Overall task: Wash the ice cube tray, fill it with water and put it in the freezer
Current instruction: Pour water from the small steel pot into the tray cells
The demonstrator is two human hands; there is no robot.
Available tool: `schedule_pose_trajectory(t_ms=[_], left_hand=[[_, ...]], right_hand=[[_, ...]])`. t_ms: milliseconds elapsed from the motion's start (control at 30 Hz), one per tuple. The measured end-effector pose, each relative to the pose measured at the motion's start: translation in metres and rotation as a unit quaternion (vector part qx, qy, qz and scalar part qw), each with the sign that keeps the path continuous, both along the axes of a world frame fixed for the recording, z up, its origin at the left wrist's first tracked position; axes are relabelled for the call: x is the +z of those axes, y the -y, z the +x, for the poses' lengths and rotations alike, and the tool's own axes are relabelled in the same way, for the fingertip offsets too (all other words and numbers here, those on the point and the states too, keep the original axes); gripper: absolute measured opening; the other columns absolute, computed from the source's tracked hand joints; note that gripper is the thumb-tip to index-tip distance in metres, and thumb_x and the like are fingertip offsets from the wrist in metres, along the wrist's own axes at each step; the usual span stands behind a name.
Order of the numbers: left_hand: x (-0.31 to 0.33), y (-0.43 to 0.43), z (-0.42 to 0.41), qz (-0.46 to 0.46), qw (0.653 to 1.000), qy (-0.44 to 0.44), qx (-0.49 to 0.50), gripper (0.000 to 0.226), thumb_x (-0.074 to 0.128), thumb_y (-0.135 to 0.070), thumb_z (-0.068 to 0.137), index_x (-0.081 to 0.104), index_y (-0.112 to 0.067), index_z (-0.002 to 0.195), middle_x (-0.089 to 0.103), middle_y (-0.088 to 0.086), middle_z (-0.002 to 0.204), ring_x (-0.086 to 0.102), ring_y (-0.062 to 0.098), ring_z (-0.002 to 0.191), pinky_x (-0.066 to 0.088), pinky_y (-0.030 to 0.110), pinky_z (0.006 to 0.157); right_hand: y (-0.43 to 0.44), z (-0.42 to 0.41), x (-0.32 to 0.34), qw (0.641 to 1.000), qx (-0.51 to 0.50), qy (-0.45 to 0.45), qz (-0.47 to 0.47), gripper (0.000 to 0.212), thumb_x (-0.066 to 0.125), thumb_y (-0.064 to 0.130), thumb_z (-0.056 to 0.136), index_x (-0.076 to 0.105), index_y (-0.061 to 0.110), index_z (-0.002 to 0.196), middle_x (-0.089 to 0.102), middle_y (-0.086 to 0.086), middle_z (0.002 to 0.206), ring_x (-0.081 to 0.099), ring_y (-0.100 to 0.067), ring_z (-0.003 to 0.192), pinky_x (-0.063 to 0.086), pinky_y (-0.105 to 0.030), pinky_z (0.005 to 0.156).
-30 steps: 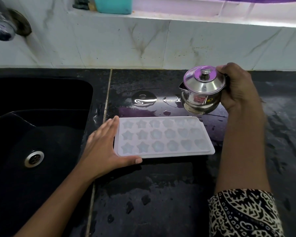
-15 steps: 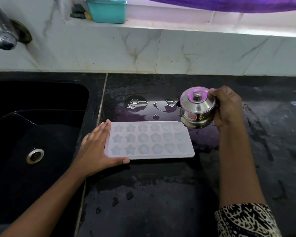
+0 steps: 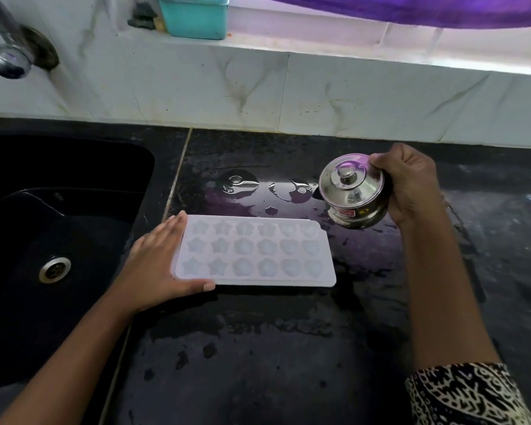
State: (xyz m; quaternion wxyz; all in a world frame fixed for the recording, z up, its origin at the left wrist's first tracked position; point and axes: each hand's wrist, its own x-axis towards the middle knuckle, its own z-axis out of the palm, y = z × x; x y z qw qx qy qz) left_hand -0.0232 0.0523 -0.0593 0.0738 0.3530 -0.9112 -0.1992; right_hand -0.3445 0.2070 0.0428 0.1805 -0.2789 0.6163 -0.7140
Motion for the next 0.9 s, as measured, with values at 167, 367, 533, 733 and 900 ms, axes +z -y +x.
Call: schedule_pose_trajectory(t_ms=[167, 367, 533, 733, 900], left_hand=[[-0.003, 0.000, 0.001, -0.001, 1.000, 0.004, 0.001, 0.148, 0.025, -0.107, 0.037, 0.004, -0.022, 0.156, 0.003, -0.010, 0.161, 0.006, 0.009, 0.148, 0.009, 0.038, 0.120], [-0.005, 0.001, 0.002, -0.004, 1.000, 0.006, 0.004, 0.147, 0.025, -0.107, 0.037, 0.002, -0.024, 0.156, 0.003, -0.009, 0.162, 0.006, 0.011, 0.149, 0.010, 0.040, 0.121], [-0.005, 0.001, 0.002, -0.004, 1.000, 0.010, 0.002, 0.147, 0.026, -0.107, 0.037, 0.001, -0.024, 0.156, 0.003, -0.008, 0.163, 0.007, 0.012, 0.149, 0.011, 0.039, 0.120], [-0.003, 0.001, 0.001, 0.007, 1.000, -0.003, 0.006, 0.147, 0.028, -0.107, 0.035, 0.004, -0.026, 0.155, 0.004, -0.012, 0.161, 0.008, 0.010, 0.149, 0.011, 0.040, 0.121], [-0.002, 0.001, 0.002, 0.009, 1.000, -0.006, 0.006, 0.147, 0.029, -0.106, 0.035, 0.004, -0.026, 0.155, 0.002, -0.016, 0.158, 0.008, 0.009, 0.149, 0.011, 0.039, 0.121]], right_hand=[[0.007, 0.003, -0.004, 0.999, 0.013, -0.025, 0.028, 0.036, 0.062, -0.002, 0.080, 0.037, 0.010, 0.057, 0.035, -0.008, 0.056, 0.032, -0.017, 0.053, 0.034, -0.029, 0.055], [0.010, 0.002, -0.003, 0.998, 0.014, -0.049, 0.042, 0.035, 0.062, 0.000, 0.080, 0.038, 0.011, 0.056, 0.039, 0.001, 0.049, 0.035, -0.012, 0.049, 0.037, -0.025, 0.052], [0.011, 0.000, -0.001, 0.998, 0.021, -0.050, 0.029, 0.036, 0.062, 0.000, 0.080, 0.039, 0.012, 0.055, 0.040, 0.006, 0.044, 0.036, -0.010, 0.046, 0.037, -0.023, 0.050], [0.014, -0.001, 0.000, 0.998, 0.033, -0.053, 0.023, 0.041, 0.063, 0.001, 0.079, 0.040, 0.018, 0.050, 0.040, 0.010, 0.042, 0.037, -0.006, 0.043, 0.038, -0.020, 0.049], [0.015, -0.003, -0.002, 0.998, 0.027, -0.045, 0.018, 0.039, 0.062, 0.000, 0.080, 0.037, 0.014, 0.053, 0.038, 0.009, 0.042, 0.034, -0.008, 0.044, 0.036, -0.022, 0.049]])
